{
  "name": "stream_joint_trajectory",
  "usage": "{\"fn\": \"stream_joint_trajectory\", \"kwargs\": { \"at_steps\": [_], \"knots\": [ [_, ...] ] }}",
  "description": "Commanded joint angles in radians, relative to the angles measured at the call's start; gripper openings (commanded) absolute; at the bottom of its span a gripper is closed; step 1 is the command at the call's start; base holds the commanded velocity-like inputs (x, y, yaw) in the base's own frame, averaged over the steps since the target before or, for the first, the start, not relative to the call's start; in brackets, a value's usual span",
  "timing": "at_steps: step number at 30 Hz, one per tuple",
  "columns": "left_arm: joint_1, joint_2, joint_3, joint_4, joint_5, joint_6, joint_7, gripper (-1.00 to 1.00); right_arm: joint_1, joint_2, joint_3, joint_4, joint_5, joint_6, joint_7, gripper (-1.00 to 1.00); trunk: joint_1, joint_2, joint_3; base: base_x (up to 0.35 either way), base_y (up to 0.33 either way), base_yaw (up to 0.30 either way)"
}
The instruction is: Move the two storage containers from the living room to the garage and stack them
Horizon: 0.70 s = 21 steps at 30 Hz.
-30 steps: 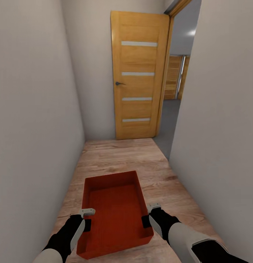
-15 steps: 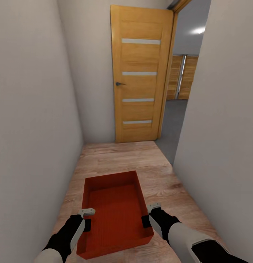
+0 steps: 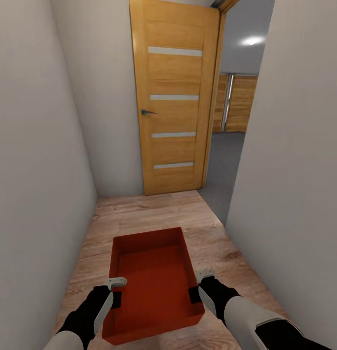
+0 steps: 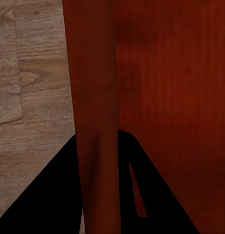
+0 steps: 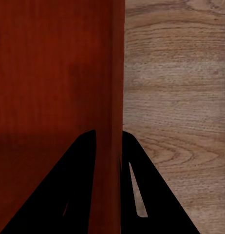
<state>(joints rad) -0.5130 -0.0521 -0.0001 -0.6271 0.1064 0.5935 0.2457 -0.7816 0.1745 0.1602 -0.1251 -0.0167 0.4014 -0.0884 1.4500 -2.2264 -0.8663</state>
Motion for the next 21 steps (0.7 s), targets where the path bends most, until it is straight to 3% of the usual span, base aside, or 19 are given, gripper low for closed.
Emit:
{"fn": "stream_joint_trajectory", "kwargs": {
  "at_steps": [1, 14, 21],
  "knots": [
    [0.001, 0.001, -0.015, 0.001, 0.058, -0.003, -0.029, -1.0, -0.019, 0.0, 0.019, -0.004, 0.017, 0.008, -0.001, -1.0, 0.0, 0.0, -0.001, 0.341, 0.087, -0.006],
    [0.001, 0.001, -0.015, 0.001, 0.058, -0.003, -0.029, -1.0, -0.019, 0.0, 0.019, -0.004, 0.017, 0.008, -0.001, -1.0, 0.0, 0.0, -0.001, 0.341, 0.088, -0.003],
    [0.001, 0.001, -0.015, 0.001, 0.058, -0.003, -0.029, -1.0, -0.019, 0.0, 0.019, -0.004, 0.017, 0.008, -0.001, -1.0, 0.0, 0.0, -0.001, 0.341, 0.09, -0.212]
  ]
}}
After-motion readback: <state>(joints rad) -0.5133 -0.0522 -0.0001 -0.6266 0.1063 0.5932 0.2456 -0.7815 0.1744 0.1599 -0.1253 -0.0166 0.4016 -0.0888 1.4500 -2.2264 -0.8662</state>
